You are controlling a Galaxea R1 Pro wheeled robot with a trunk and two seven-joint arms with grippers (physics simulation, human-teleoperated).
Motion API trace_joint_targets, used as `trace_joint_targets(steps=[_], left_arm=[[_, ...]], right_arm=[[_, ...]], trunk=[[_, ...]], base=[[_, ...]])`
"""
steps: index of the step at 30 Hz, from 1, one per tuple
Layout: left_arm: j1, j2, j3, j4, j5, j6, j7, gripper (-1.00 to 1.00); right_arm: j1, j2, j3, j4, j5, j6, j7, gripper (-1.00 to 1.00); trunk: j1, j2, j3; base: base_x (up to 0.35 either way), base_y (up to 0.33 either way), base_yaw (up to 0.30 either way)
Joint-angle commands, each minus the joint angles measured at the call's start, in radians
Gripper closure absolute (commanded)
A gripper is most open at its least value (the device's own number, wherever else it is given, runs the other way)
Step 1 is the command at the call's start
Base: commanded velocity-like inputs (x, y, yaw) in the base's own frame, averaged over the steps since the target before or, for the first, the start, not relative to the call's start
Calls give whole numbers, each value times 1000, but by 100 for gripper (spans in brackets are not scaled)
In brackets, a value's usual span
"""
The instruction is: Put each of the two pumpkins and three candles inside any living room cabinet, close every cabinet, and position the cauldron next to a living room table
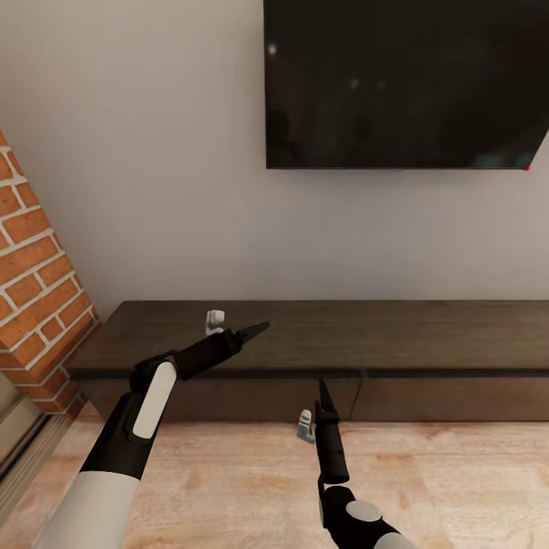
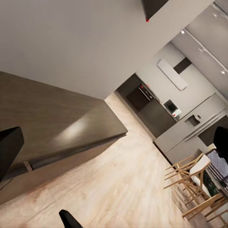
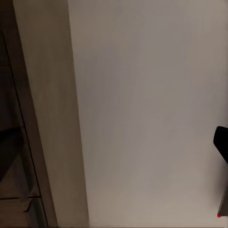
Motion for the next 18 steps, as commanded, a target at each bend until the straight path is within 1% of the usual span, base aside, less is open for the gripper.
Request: trace_joint_targets(steps=[1, 12, 18], left_arm=[[0, 0, 0, 0, 0, 0, 0, -100], [0, -1, 0, 0, 0, 0, 0, -100], [0, -1, 0, 0, 0, 0, 0, -100]], right_arm=[[0, 0, 0, 0, -1, 1, -1, -100], [0, 0, -1, 0, -5, 2, -3, -100], [1, -2, 1, 0, 4, 2, -4, -100]], trunk=[[4, -7, -3], [46, -84, -38], [69, -126, -56]], base=[[0, 0, 0], [0, 0, 0], [0, 0, 0]])
